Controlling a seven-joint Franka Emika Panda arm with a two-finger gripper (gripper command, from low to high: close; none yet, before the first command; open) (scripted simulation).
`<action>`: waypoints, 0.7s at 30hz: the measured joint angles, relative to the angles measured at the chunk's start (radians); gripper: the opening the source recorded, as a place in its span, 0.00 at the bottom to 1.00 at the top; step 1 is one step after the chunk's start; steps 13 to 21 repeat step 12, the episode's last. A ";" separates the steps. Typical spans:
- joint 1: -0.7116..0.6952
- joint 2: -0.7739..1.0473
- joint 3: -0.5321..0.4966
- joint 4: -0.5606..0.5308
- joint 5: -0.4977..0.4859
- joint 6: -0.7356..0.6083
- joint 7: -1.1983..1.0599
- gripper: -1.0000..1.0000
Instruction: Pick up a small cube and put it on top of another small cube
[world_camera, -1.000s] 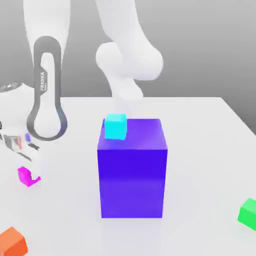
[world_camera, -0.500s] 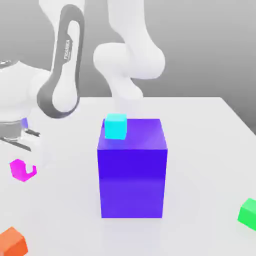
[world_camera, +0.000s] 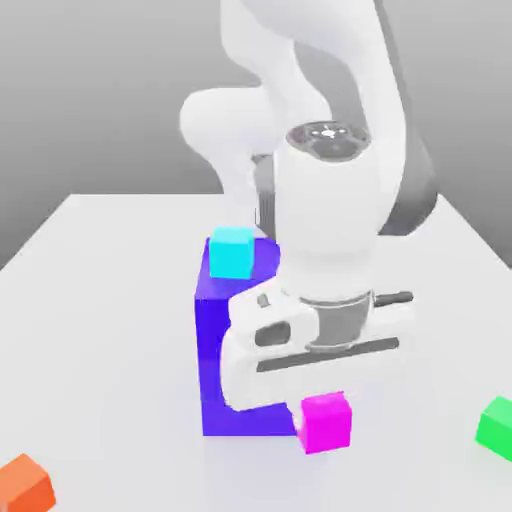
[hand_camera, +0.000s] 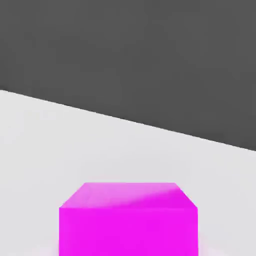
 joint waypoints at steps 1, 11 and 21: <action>0.028 0.001 0.024 0.004 -0.010 -0.006 0.014 0.00; 0.283 0.210 0.099 0.083 -0.203 0.072 0.183 1.00; 0.283 0.210 0.099 0.083 -0.203 0.072 0.183 1.00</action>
